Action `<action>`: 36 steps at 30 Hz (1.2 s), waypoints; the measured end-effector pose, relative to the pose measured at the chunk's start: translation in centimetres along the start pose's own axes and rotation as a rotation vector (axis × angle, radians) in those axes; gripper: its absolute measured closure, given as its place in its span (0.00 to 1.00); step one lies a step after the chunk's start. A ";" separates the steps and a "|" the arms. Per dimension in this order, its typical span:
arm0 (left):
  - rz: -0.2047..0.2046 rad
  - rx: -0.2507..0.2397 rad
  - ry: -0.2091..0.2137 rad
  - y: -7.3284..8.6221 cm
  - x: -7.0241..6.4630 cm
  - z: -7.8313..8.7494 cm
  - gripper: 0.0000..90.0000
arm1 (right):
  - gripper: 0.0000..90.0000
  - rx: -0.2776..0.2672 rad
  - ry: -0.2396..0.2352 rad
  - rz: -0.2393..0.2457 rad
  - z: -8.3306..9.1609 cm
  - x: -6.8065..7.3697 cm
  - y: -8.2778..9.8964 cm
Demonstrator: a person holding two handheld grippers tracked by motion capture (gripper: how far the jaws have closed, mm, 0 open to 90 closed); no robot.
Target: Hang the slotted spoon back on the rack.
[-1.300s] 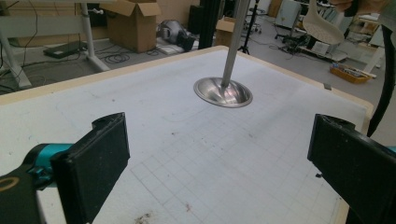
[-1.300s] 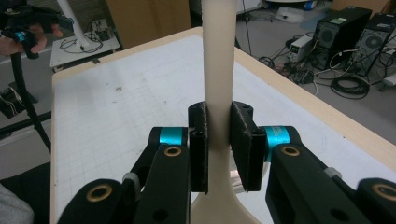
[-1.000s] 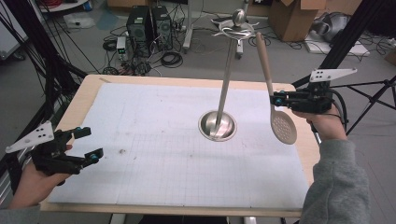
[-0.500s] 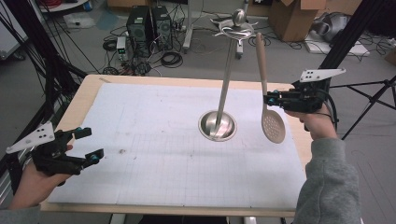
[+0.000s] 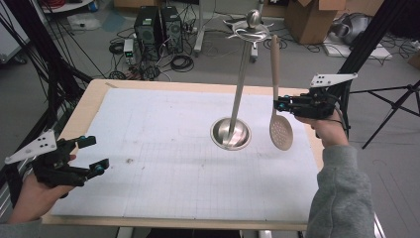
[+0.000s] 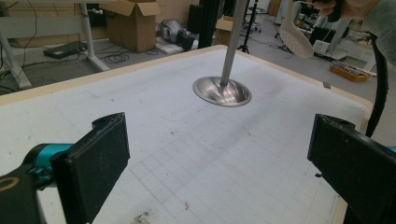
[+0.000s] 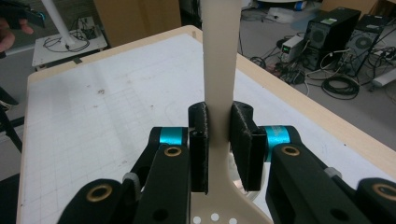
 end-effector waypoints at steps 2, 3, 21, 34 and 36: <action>0.000 -0.002 -0.001 0.0 0.0 0.0 0.07 | 0.86 0.001 0.001 0.000 -0.3 0.0 0.0; 0.002 -0.002 -0.002 0.0 0.0 0.1 0.07 | 0.86 0.003 0.000 0.001 -0.4 0.0 0.0; -0.003 -0.002 -0.005 -0.1 -0.1 0.3 0.07 | 0.86 0.000 0.013 0.009 -2.3 0.1 -0.1; -0.002 -0.009 -0.008 -0.2 0.0 0.5 0.07 | 0.86 -0.006 0.018 0.000 -3.4 0.2 -0.2; -0.005 -0.007 -0.006 -0.2 -0.1 0.6 0.07 | 0.86 -0.006 0.018 0.003 -3.4 0.2 -0.2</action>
Point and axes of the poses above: each handheld gripper's, and its own axes: z roughly backward along the jaws, y roughly out of its underside, x roughly to its left, the point moved 2 cm from there along -z, roughly forward along the jaws, and after that the axes turned 7 degrees about -x, right-handed, at the moved point
